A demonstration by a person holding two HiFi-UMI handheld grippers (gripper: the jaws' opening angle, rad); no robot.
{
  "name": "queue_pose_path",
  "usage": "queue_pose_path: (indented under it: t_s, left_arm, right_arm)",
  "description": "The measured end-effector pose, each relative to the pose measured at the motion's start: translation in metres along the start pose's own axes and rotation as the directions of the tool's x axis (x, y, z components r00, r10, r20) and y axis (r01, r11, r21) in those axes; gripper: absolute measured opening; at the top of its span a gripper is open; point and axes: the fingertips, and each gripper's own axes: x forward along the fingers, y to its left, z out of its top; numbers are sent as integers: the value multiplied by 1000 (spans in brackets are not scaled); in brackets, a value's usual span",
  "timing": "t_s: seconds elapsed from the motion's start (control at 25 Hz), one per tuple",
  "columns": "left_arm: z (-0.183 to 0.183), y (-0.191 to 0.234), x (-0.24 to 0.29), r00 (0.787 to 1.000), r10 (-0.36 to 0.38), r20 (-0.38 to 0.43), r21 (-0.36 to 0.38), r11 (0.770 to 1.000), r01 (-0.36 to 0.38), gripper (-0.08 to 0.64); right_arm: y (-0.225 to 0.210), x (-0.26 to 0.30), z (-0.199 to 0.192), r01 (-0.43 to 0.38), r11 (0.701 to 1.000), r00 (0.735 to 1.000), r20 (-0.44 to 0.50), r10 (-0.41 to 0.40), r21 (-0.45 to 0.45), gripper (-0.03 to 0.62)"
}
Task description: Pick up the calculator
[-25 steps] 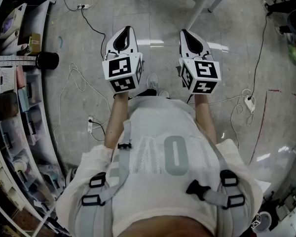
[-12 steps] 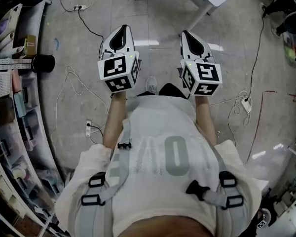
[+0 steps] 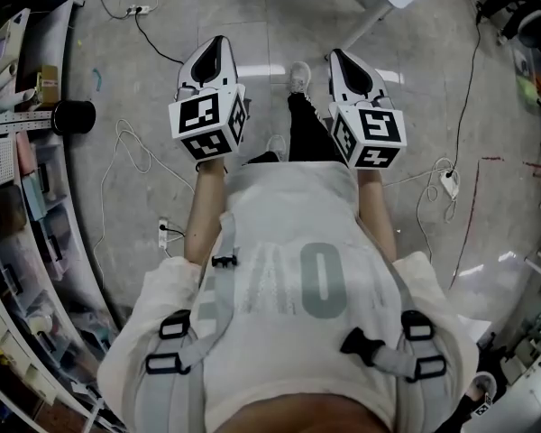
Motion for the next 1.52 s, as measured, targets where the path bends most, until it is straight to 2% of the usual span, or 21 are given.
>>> queue_pose_path:
  t_s: [0.36,0.56,0.76,0.92,1.08,1.24,1.4,1.52]
  left_arm:
    - [18,15,28,999,10,37,1,1000,-10,20]
    - [27,42,57,996,61,61,13,998,-61,20]
    - [42,59,101,989,105,102,-6,994,-105,20]
    - [49,64,154,989,125,76,-16,992,-124,20]
    - [77,66,218,990,116,78,20,993,-118,20]
    - [110,74,288,987,132,92,9,991,-133,20]
    - [142,80,358,987,118,111,-32,993,-115,20]
    - [161,81,403,989,88,118,-26,996,-85,20]
  right_arm:
    - [-7,48,25,-37,999,999,23,38,-40,5]
    - [-1,82,40,-80,990,995,47,85,-113,5]
    - [-20,134,49,-112,986,991,64,121,-122,5]
    - [-47,187,63,-141,983,988,44,147,-119,5]
    - [-85,255,93,-143,986,987,57,148,-90,5]
    - [-125,325,126,-154,987,985,73,157,-56,5]
    - [-166,388,154,-142,990,987,80,143,-16,5]
    - [-191,421,169,-121,993,989,81,120,8,5]
